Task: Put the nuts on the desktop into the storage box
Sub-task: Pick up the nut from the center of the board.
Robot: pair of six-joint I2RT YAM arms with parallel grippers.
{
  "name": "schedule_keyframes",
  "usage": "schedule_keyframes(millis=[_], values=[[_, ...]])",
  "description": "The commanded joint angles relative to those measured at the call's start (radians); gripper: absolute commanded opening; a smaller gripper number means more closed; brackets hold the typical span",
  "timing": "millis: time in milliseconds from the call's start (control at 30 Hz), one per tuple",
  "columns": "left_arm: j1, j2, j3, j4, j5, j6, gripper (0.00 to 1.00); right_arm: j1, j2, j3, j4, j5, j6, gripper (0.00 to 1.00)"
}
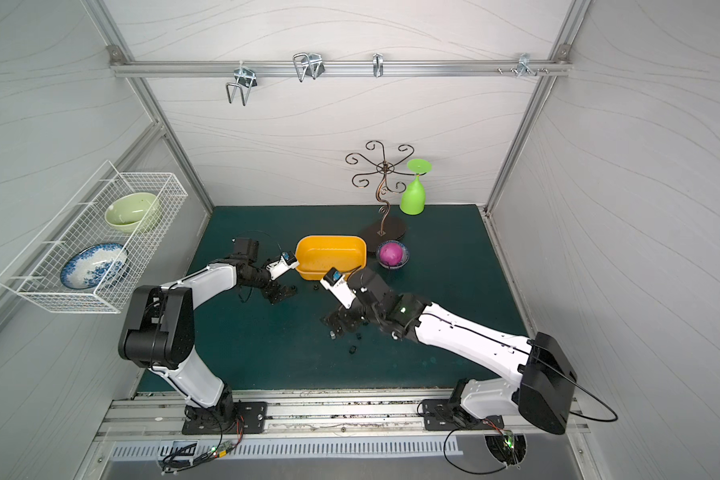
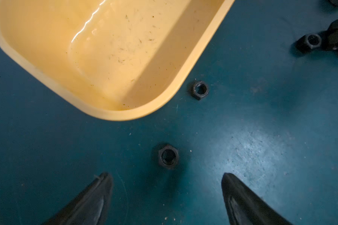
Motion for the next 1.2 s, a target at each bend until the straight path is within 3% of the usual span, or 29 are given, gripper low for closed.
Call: schedule_keyframes(millis=[0, 133, 333, 700, 1167], values=[[-0.014, 0.034, 0.064, -0.071, -0.036, 0.001, 0.9, 0.065, -0.059, -0.125, 0.248, 0.093, -0.161, 0.99], [-0.035, 0.065, 0.087, -0.107, -0.062, 0.014, 0.85, 0.105, -0.08, -0.222, 0.349, 0.097, -0.212, 0.99], [-0.056, 0.144, 0.173, -0.203, -0.102, 0.015, 0.66, 0.127, -0.056, -0.217, 0.336, 0.127, -0.219, 0.99], [-0.07, 0.18, 0.197, -0.205, -0.141, 0.03, 0.51, 0.127, -0.057, -0.197, 0.304, 0.218, -0.251, 0.99], [-0.106, 0.231, 0.241, -0.244, -0.176, 0.036, 0.47, 0.127, -0.081, -0.194, 0.285, 0.233, -0.264, 0.99]])
